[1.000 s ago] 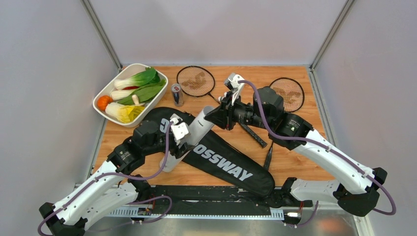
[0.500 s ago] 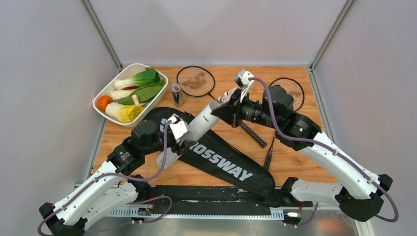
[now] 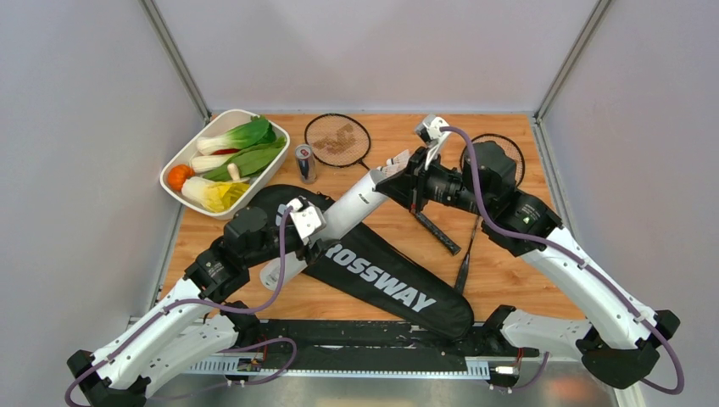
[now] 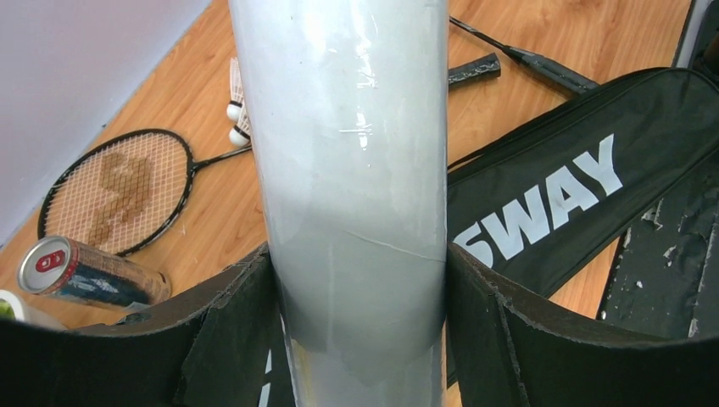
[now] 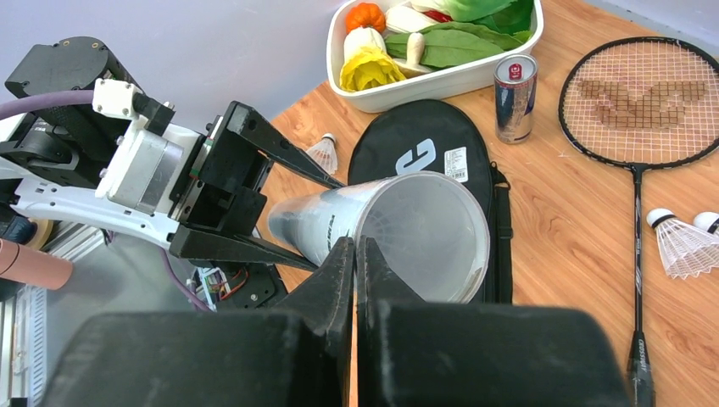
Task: Pack up the badminton gear
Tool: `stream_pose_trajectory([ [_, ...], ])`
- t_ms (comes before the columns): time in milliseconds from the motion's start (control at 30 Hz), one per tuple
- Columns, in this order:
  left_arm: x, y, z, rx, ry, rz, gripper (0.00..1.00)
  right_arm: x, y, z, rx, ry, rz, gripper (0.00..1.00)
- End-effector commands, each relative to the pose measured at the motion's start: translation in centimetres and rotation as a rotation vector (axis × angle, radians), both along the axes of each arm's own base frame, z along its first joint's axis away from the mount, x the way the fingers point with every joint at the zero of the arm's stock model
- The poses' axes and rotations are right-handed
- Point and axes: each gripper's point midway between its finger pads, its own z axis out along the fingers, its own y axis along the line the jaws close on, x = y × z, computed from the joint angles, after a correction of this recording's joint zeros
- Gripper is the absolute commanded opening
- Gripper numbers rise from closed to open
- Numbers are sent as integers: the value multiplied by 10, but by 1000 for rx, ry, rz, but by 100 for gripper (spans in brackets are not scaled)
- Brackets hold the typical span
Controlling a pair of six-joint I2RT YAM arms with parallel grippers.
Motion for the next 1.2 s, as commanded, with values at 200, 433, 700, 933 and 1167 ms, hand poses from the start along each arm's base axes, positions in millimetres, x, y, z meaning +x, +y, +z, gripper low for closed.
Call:
stream_pose_trajectory([
  [200, -4, 4, -24, 69, 27, -16, 7, 8, -34, 79, 145, -219, -78, 0],
  [433, -6, 2, -23, 66, 26, -29, 3, 11, -42, 84, 150, -233, -85, 0],
  [700, -6, 2, -19, 55, 17, -32, 2, 38, -54, 63, 105, -207, -217, 0],
  [933, -7, 2, 10, -15, -41, -22, 3, 142, -118, -38, -168, -138, -706, 0],
  [1167, -1, 10, 21, -58, -93, 35, 3, 212, -167, -178, -311, 106, -854, 0],
])
